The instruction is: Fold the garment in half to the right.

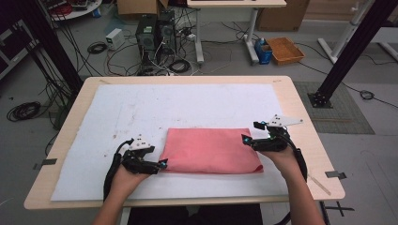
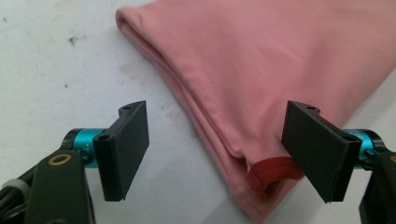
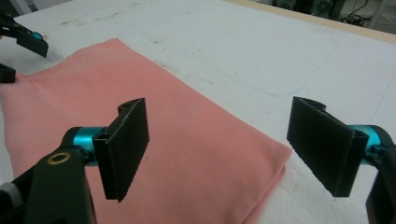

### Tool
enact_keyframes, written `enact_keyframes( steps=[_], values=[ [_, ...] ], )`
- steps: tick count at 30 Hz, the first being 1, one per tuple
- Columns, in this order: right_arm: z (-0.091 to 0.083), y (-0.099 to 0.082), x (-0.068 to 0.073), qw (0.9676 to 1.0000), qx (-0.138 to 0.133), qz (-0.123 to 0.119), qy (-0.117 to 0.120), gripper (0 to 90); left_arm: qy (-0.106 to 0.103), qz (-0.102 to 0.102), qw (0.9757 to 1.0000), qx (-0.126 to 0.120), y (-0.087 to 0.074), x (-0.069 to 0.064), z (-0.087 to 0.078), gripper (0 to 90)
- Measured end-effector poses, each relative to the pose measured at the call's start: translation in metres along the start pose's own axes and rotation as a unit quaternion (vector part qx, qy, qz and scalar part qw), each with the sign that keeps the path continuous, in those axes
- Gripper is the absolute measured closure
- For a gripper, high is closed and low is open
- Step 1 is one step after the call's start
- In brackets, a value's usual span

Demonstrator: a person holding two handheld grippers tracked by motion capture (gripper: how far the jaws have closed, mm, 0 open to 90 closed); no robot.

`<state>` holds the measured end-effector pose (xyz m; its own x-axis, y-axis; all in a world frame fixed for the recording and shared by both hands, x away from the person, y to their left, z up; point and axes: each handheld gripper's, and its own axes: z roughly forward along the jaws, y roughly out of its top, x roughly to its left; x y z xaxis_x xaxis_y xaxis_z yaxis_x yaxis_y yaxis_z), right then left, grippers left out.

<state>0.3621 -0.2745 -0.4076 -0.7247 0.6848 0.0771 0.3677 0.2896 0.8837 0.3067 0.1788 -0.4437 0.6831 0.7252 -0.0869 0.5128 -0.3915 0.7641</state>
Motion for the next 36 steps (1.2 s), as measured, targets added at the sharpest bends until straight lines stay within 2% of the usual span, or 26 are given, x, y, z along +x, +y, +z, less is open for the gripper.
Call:
enact_keyframes(
  steps=[4, 8, 15, 20, 25, 28, 30, 32, 36],
  values=[
    [0.006, 0.003, 0.001, 1.0000, 0.004, -0.006, 0.002, 20.7, 0.008, 0.006, 0.9998, 0.017, -0.003, -0.006, 0.003, 26.8],
    [0.009, 0.004, 0.003, 0.9999, 0.011, -0.006, 0.002, 20.8, 0.014, 0.001, 0.9998, 0.015, -0.006, -0.009, 0.003, 29.4],
    [0.009, 0.005, 0.004, 0.9999, 0.010, -0.009, 0.003, 20.8, 0.007, 0.003, 0.9998, 0.017, -0.008, -0.019, -0.002, 44.7],
    [0.012, 0.008, 0.008, 0.9997, 0.016, -0.017, 0.004, 20.8, 0.003, -0.021, 0.9998, 0.006, -0.011, -0.017, -0.002, 48.4],
    [0.016, 0.018, 0.021, 0.9986, 0.024, -0.046, 0.013, 20.8, -0.001, -0.029, 0.9996, 0.005, -0.011, -0.013, -0.004, 56.3],
    [0.020, 0.025, 0.031, 0.9977, 0.026, -0.058, 0.021, 20.8, -0.012, -0.026, 0.9996, 0.002, -0.012, -0.012, -0.005, 62.3],
    [0.024, 0.029, 0.035, 0.9971, 0.032, -0.065, 0.024, 20.8, -0.029, -0.020, 0.9994, 0.001, -0.012, -0.013, -0.004, 72.5],
    [0.028, 0.034, 0.039, 0.9965, 0.040, -0.069, 0.027, 20.8, -0.028, -0.011, 0.9995, 0.003, -0.011, -0.015, -0.003, 75.7],
    [0.040, 0.047, 0.045, 0.9948, 0.054, -0.080, 0.033, 20.8, -0.043, -0.008, 0.9991, 0.002, -0.011, -0.012, -0.002, 79.0]
  ],
)
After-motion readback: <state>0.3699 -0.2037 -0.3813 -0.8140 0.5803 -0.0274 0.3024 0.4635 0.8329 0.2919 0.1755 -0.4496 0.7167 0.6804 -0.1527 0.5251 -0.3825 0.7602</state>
